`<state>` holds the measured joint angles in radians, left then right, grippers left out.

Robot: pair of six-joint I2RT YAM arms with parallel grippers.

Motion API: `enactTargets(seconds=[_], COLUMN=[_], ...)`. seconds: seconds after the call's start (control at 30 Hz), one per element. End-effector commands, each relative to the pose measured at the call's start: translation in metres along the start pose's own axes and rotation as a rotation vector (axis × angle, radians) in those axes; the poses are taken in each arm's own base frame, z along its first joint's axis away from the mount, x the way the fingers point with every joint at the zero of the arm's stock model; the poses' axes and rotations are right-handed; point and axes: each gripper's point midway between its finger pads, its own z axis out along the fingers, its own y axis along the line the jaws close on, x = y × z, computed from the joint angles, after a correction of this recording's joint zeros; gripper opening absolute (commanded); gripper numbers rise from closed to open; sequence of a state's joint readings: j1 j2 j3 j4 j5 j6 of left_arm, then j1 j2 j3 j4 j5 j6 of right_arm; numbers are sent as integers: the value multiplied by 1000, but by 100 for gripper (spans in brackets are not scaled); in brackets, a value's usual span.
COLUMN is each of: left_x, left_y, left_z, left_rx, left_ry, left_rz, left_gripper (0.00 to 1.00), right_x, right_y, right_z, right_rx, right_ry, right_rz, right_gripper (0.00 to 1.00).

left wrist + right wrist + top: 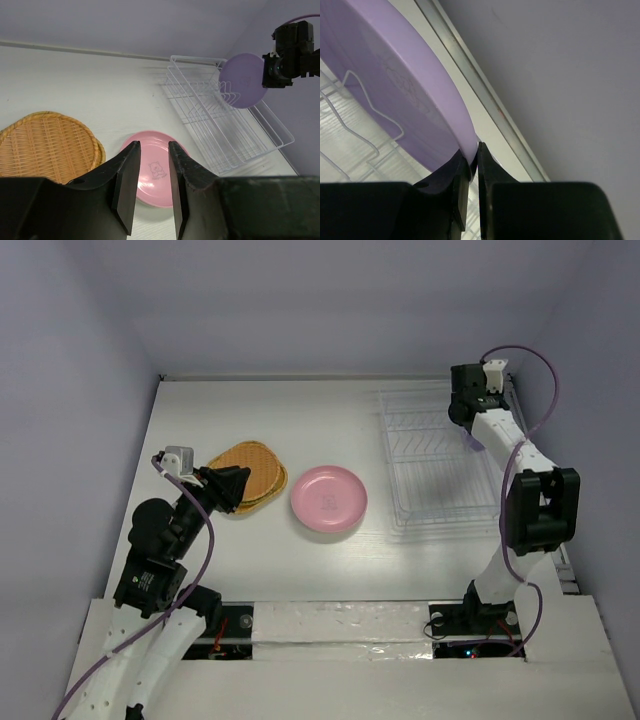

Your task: Unload the plates from the dish rack

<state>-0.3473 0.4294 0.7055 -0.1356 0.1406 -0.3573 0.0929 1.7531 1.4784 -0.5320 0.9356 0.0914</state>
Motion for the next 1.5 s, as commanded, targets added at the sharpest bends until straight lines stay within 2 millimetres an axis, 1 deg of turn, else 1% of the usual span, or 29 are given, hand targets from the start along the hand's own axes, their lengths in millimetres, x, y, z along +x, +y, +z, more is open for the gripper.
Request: enactTargets(seconds=[0.0, 0.1, 0.2, 0.3, 0.4, 0.47, 0.5, 0.57, 0.6, 0.63, 0.67, 0.7, 0.73, 0.77, 0.8, 0.83, 0.87, 0.9, 0.93, 0.97, 1.0, 1.07, 1.1, 1.17, 1.23, 1.3, 1.33, 1.37, 1.47], left_x=[-24, -23, -21, -20, -18, -18, -17, -16, -16, -16, -16, -17, -18, -18, -18, -18, -18, -18, -18, -19, -19, -19, -20, -20, -22, -22, -22, -22, -22], left_y=[-10, -9, -9, -9, -9, -8, -8, -7, -7, -7, -6, -4, -4, -3, -2, -1, -1, 2, 3, 3, 5, 7, 8, 10, 13, 15, 17, 18, 20], left_z=[-2, -1, 1, 2, 3, 4, 5, 5, 5, 6, 6, 6, 6, 6, 5, 6, 6, 6, 6, 6, 6, 6, 5, 5, 5, 6, 6, 6, 7], left_rx=[25, 19, 19, 24, 22, 21, 18, 17, 15, 14, 12, 3, 1, 0, -9, -13, -16, -28, -34, -38, -49, -59, -66, -74, -91, -98, -107, -110, -116], left_ry=[-65, -61, -54, -50, -43, -40, -38, -35, -34, -33, -32, -38, -40, -41, -45, -43, -43, -43, -44, -47, -49, -52, -55, -57, -64, -64, -65, -62, -64], left_rz=[14, 15, 13, 13, 12, 10, 10, 10, 11, 11, 11, 11, 11, 11, 11, 11, 10, 13, 14, 14, 15, 18, 18, 16, 17, 16, 16, 16, 16], left_gripper=[26, 26, 26, 26, 26, 26, 26, 26, 26, 27, 27, 28, 28, 28, 30, 31, 32, 33, 34, 35, 38, 42, 45, 48, 51, 53, 53, 53, 54], right_x=[-45, -53, -64, -74, -81, -82, -87, -93, -98, -106, -110, -112, -111, -109, -104, -92, -84, -75, -72, -47, -35, -17, 2, 17, 43, 57, 69, 75, 90], right_y=[-31, -37, -52, -59, -64, -63, -68, -62, -63, -62, -46, -37, -25, -4, 8, 28, 47, 61, 72, 93, 105, 122, 134, 146, 162, 169, 177, 180, 191], right_z=[-30, -42, -53, -63, -72, -77, -83, -98, -104, -128, -144, -159, -185, -205, -221, -230, -264, -279, -294, -306, -323, -339, -340, -344, -339, -336, -335, -337, -328], right_rx=[64, 72, 76, 65, 51, 31, 22, -61, -100, -182, -312, -392, -499, -643, -730, -813, -993, -1080, -1163, -1264, -1330, -1411, -1423, -1478, -1485, -1481, -1491, -1510, -1475], right_ry=[-104, -123, -147, -173, -191, -192, -200, -219, -231, -271, -292, -311, -342, -345, -348, -335, -332, -322, -327, -269, -254, -222, -190, -151, -93, -70, -50, -38, -5], right_rz=[77, 85, 126, 146, 163, 172, 196, 226, 250, 287, 297, 306, 315, 317, 314, 309, 304, 294, 307, 269, 241, 208, 168, 139, 81, 49, 25, 12, -18], right_gripper=[0, 0, 0, 0, 0, 0, 0, 0, 0, 0, 0, 0, 0, 0, 0, 0, 0, 0, 0, 0, 0, 0, 0, 0, 0, 0, 0, 0, 0])
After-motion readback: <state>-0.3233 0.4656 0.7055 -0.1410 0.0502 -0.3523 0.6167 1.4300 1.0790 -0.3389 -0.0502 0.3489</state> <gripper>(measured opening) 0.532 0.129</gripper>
